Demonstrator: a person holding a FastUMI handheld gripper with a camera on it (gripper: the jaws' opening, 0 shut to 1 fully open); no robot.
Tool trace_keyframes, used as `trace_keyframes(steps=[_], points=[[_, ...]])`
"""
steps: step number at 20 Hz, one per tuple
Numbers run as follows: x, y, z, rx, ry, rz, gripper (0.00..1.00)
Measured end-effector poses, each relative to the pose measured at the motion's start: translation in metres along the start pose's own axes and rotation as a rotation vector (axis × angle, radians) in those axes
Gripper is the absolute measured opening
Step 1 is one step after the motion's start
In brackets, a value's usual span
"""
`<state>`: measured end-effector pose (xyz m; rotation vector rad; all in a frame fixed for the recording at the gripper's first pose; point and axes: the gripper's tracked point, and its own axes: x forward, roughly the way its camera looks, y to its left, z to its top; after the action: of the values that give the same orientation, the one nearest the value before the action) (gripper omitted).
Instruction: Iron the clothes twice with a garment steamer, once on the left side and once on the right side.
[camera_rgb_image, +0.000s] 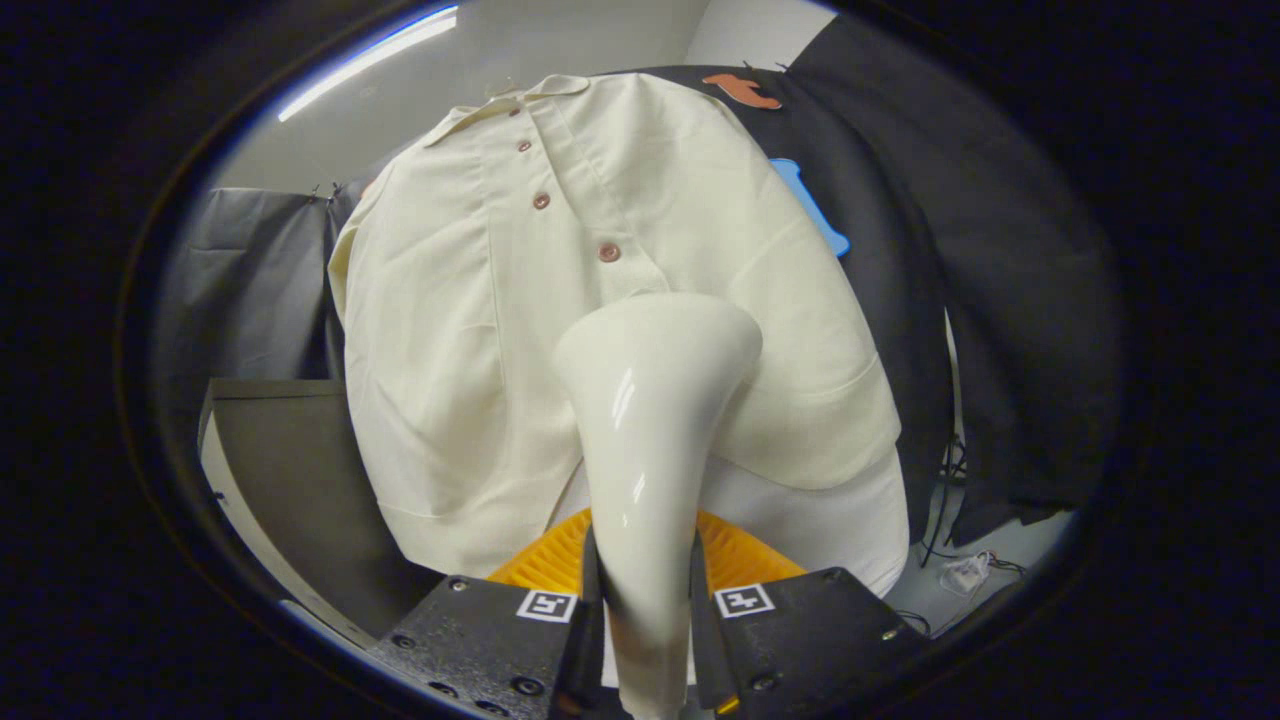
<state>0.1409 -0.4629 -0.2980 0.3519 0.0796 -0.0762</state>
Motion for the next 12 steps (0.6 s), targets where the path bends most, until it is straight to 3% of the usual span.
trace_keyframes(steps=[8, 12], points=[[-0.022, -0.013, -0.04, -0.026, 0.025, -0.067, 0.36], [-0.048, 0.006, -0.059, -0.049, 0.007, -0.093, 0.36]])
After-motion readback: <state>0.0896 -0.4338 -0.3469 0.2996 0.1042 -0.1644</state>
